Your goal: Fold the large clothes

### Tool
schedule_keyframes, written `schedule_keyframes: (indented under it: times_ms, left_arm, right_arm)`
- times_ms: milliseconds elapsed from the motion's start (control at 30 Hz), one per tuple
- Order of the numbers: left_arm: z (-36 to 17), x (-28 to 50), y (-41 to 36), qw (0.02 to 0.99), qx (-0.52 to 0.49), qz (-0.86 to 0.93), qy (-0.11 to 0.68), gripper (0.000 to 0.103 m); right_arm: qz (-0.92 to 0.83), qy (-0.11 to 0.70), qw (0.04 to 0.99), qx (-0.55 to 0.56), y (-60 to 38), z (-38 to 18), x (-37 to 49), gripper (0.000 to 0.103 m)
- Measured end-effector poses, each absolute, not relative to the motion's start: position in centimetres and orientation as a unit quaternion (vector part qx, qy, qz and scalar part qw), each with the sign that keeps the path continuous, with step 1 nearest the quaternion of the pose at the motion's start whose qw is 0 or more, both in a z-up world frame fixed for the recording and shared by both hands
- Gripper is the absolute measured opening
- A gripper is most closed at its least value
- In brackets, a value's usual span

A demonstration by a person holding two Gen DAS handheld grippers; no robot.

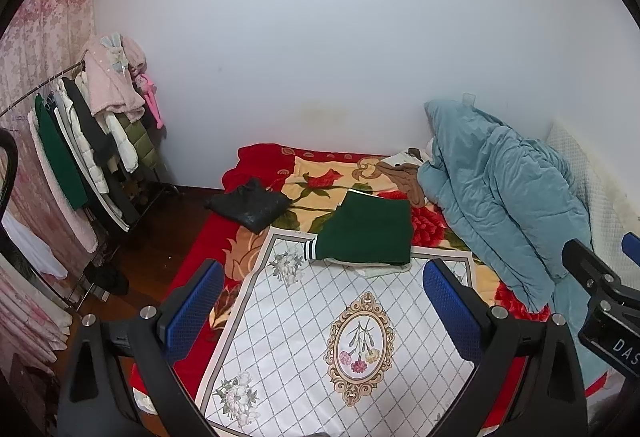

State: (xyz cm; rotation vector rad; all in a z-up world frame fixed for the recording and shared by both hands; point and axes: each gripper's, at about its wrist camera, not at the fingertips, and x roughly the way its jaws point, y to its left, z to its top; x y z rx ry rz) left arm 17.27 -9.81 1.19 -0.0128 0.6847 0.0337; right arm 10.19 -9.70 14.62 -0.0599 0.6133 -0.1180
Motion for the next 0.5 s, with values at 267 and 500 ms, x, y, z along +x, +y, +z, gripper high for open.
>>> schedule_keyframes:
  times_ms: [267, 500]
  left_arm:
    - [1.1, 17.5, -9.8, 0.941, -0.005, 0.02, 0.337, 0.102]
    - [1.1, 17.5, -9.8, 0.943, -0.003, 0.017, 0.334, 0.102]
  right_arm:
    - [-0.056, 0.302, 0.951, -0.029, -9.7, 14.5, 10.7, 0.103]
    - [-0.054, 0.306, 0.95, -0.028, -9.7, 14.2, 11.4, 0.103]
